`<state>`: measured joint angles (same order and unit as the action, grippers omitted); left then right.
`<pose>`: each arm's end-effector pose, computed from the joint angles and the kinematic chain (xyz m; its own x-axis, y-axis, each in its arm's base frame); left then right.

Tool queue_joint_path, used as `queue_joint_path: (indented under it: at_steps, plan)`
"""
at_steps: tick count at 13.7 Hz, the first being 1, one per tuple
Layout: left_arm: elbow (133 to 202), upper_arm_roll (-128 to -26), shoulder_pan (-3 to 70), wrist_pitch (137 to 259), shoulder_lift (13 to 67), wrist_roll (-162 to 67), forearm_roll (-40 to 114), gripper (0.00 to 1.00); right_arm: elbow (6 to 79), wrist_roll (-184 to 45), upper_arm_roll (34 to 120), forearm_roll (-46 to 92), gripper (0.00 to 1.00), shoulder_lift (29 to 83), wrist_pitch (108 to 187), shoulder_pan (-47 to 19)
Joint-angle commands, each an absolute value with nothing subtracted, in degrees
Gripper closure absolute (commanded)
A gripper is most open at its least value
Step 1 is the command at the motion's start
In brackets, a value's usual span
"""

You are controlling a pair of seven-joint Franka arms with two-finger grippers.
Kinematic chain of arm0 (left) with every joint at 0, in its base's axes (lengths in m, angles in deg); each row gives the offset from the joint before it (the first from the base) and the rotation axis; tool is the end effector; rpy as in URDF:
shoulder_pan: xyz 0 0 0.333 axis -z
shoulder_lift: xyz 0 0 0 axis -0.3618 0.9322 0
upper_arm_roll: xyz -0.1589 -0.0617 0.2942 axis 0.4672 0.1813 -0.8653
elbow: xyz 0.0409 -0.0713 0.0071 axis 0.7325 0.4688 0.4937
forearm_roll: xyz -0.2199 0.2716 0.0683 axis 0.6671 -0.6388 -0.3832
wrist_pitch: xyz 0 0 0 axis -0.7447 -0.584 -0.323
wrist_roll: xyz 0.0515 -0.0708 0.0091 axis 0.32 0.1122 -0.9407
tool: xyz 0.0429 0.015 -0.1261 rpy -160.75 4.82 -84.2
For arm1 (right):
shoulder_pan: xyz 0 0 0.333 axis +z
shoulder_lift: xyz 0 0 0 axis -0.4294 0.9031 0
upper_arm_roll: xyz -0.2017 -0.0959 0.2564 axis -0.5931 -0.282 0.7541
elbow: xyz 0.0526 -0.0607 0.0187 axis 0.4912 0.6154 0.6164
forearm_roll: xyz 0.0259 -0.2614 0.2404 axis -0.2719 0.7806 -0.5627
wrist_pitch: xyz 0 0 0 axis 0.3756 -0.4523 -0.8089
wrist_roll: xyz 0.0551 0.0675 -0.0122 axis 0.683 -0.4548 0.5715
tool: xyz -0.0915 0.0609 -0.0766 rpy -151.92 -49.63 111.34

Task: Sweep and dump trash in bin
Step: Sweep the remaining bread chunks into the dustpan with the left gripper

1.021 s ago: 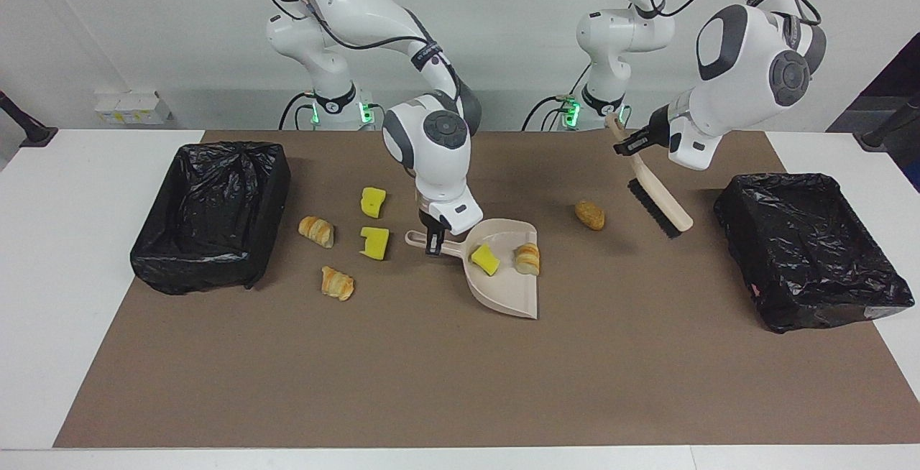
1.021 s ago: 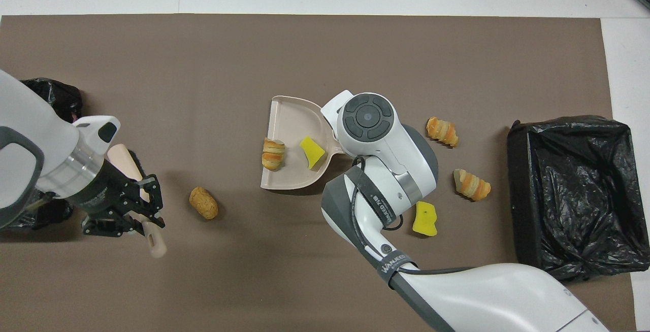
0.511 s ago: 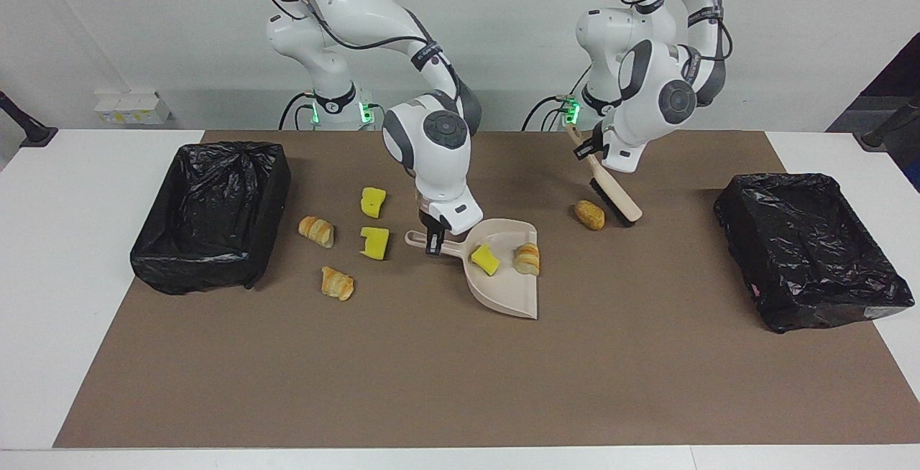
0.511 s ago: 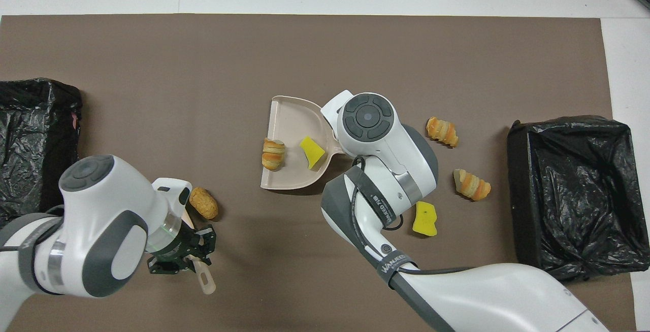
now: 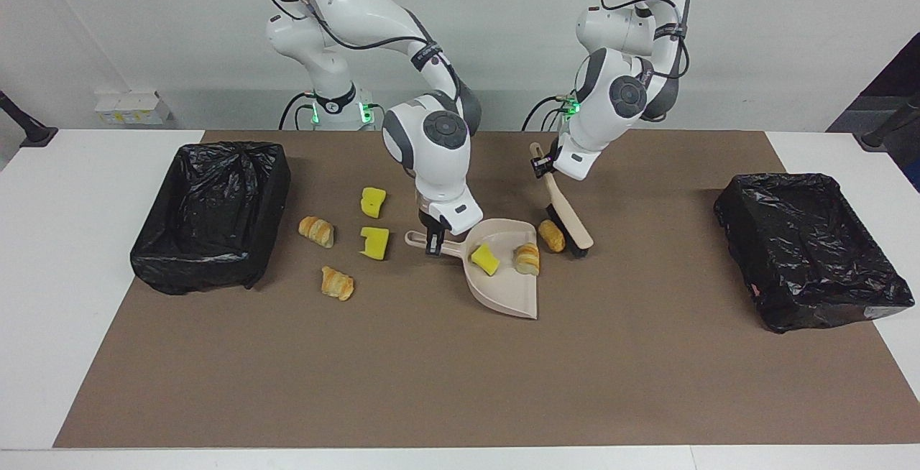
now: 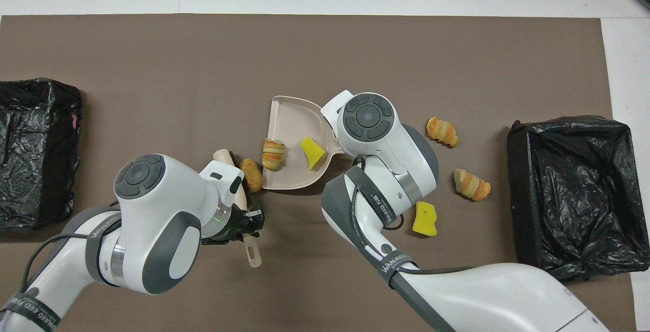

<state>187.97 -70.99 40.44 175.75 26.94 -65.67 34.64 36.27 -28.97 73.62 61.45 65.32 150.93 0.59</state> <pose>0.3862 -0.2449 0.3928 0.9028 0.2564 -0.3452 0.3178 -0.9386 0.1342 0.5612 0.3053 0.3628 0.1331 0.9878 -0.0804 0.9906 -0.1301 0.0423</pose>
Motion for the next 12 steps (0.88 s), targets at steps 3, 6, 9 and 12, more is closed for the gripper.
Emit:
queue_joint_path:
  at_steps: [3, 6, 9, 12]
  plan:
    - [182.37, -71.84, 43.44, 178.58, 30.51, -65.47, 38.9, 1.0, 36.72, -26.55, 73.96, 60.61, 1.0, 65.39, 152.5, -0.29]
    - [180.25, -72.01, 43.45, 177.54, 30.7, -65.74, 42.25, 1.0, 36.9, -26.02, 73.96, 60.7, 1.0, 65.39, 152.41, -0.29]
    - [176.93, -72.98, 37.94, 165.45, 28.58, -62.07, 38.23, 1.0, 36.9, -25.24, 73.96, 60.7, 1.0, 65.39, 152.41, -0.38]
    - [176.98, -72.98, 31.86, 157.07, 27.97, -53.54, 33.48, 1.0, 36.98, -24.7, 73.96, 60.61, 1.0, 65.39, 152.5, -0.47]
